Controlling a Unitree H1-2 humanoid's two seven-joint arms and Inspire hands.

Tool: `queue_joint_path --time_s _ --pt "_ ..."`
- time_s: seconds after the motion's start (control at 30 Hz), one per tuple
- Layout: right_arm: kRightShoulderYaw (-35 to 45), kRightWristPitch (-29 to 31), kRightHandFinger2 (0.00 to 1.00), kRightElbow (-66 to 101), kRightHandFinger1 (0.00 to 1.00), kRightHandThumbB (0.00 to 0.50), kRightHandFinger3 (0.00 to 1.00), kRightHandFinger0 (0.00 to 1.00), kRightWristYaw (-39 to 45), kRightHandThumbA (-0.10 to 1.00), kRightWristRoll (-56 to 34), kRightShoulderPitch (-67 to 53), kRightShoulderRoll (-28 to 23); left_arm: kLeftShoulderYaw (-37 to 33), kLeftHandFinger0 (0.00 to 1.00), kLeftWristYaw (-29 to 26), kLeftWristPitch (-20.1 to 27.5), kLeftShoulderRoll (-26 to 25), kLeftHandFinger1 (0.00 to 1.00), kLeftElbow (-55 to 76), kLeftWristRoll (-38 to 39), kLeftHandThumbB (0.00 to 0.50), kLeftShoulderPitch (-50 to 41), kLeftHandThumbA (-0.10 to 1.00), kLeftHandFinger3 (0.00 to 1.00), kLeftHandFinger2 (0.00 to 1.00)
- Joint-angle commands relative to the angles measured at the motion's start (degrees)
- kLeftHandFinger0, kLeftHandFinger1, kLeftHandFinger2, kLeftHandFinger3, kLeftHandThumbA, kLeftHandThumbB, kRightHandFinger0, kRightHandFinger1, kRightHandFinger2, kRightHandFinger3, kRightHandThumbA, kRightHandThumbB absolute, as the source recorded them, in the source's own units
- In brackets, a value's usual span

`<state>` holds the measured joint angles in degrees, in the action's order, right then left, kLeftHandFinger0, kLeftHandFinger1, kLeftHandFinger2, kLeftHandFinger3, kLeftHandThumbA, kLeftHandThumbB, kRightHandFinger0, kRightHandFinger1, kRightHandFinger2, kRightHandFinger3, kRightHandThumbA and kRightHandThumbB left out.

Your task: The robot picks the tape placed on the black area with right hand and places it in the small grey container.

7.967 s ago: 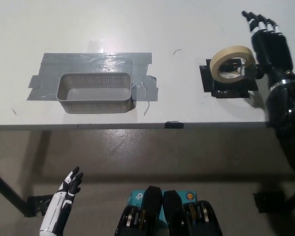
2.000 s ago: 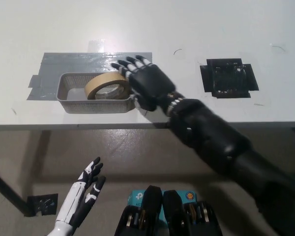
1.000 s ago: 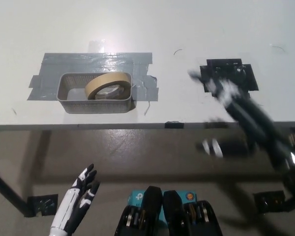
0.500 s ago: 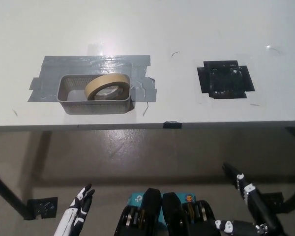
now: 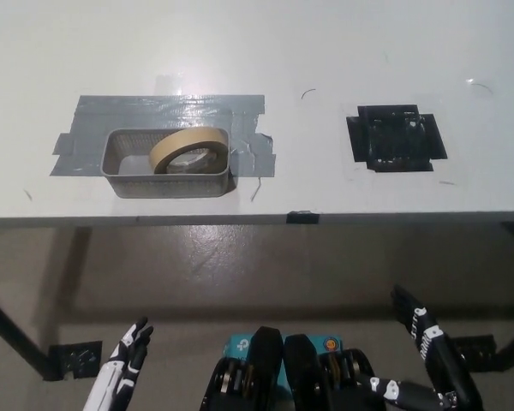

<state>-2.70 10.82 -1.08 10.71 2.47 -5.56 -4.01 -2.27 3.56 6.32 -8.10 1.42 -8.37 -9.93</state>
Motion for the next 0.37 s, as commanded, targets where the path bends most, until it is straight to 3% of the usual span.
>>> queue_joint_path --time_s 0.0,0.1,0.33 --pt "0.55 3.79 1.0 0.59 1.0 0.302 1.0 1.0 -0.83 1.0 -2.46 1.16 0.42 0.81 1.0 -0.6 2.68 0.09 1.0 0.82 1.52 0.099 0.62 1.0 1.0 1.0" --pt "0.49 4.54 1.0 0.18 1.0 0.284 1.0 1.0 -1.05 1.0 -2.1 1.55 0.25 0.94 1.0 -0.42 2.41 0.0 1.0 1.14 1.67 0.094 0.68 1.0 1.0 1.0" --pt "0.46 4.6 1.0 -0.4 1.0 0.293 1.0 1.0 -1.58 1.0 -1.25 2.15 -0.06 1.29 1.0 -0.32 1.61 0.19 1.0 0.77 2.57 0.094 1.38 1.0 1.0 1.0"
